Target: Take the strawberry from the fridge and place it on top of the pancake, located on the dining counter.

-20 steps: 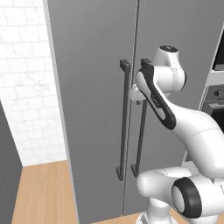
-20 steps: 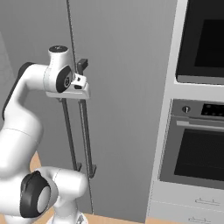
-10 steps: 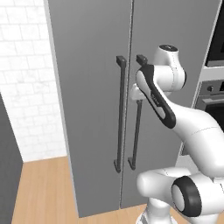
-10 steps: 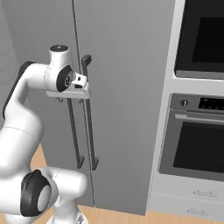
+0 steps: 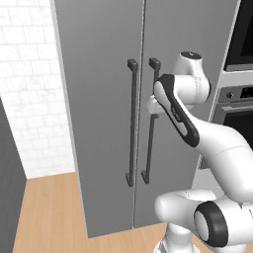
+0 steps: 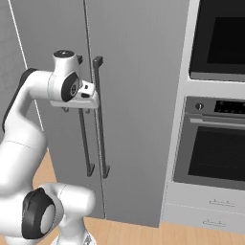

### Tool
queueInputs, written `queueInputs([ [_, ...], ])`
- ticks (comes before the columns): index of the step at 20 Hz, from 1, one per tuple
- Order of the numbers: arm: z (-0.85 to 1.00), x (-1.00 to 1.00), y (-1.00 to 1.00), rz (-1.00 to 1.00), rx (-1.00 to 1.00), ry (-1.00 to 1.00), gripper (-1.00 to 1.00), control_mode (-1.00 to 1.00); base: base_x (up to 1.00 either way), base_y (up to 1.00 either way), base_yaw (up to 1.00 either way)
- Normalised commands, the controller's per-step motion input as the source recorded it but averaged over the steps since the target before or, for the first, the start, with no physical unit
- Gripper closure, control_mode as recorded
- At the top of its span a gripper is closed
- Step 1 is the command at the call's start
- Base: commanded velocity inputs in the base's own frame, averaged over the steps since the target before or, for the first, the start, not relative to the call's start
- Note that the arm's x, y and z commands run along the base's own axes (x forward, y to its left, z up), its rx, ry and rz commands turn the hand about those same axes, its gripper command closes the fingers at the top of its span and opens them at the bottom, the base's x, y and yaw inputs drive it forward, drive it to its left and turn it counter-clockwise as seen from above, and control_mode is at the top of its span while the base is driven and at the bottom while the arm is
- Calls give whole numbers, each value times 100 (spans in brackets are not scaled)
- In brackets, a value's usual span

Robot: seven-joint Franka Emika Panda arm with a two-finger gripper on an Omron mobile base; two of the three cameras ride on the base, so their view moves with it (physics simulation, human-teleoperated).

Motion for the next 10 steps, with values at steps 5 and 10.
queueInputs([
  [5,-4,31,-7,0,0,-7,-100,-100,0,0,0],
  [10,-14,61,-22,0,0,-10,-100,-100,0,0,0],
])
